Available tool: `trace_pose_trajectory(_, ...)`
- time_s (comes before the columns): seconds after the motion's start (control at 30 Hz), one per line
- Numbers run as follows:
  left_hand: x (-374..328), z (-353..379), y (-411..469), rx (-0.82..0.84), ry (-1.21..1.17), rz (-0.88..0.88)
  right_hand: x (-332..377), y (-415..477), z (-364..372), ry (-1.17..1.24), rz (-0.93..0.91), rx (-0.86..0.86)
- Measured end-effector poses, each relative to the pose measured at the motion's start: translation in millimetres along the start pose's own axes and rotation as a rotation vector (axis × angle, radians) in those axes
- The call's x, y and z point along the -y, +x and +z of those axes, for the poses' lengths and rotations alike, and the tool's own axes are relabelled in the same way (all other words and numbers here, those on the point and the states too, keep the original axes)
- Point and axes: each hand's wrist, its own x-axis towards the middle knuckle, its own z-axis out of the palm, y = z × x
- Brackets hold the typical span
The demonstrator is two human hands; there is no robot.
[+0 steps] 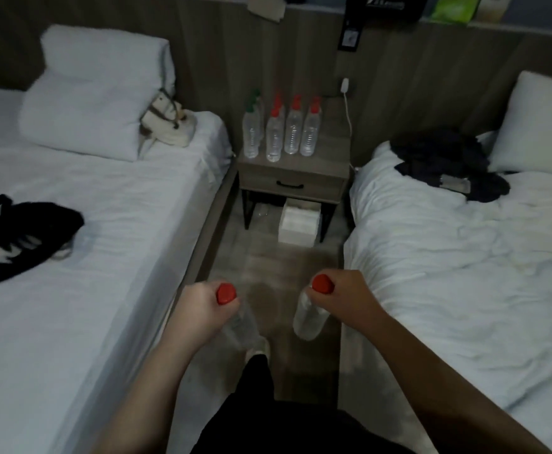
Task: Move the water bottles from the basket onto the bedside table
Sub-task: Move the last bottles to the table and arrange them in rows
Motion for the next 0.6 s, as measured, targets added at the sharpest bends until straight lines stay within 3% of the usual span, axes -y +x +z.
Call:
trace_pose_trajectory(0.17, -8.3, -23.3, 113.0, 0.18, -0.012, 0.063, 15.2, 84.1, -22.2, -0.018, 0.056, -0.07)
trace_pose_trajectory(0.6, -44.5, -31.8, 280.1, 0.246, 0.033, 0.204, 12.4, 212.3, -52.6, 0.105, 0.203, -0.169)
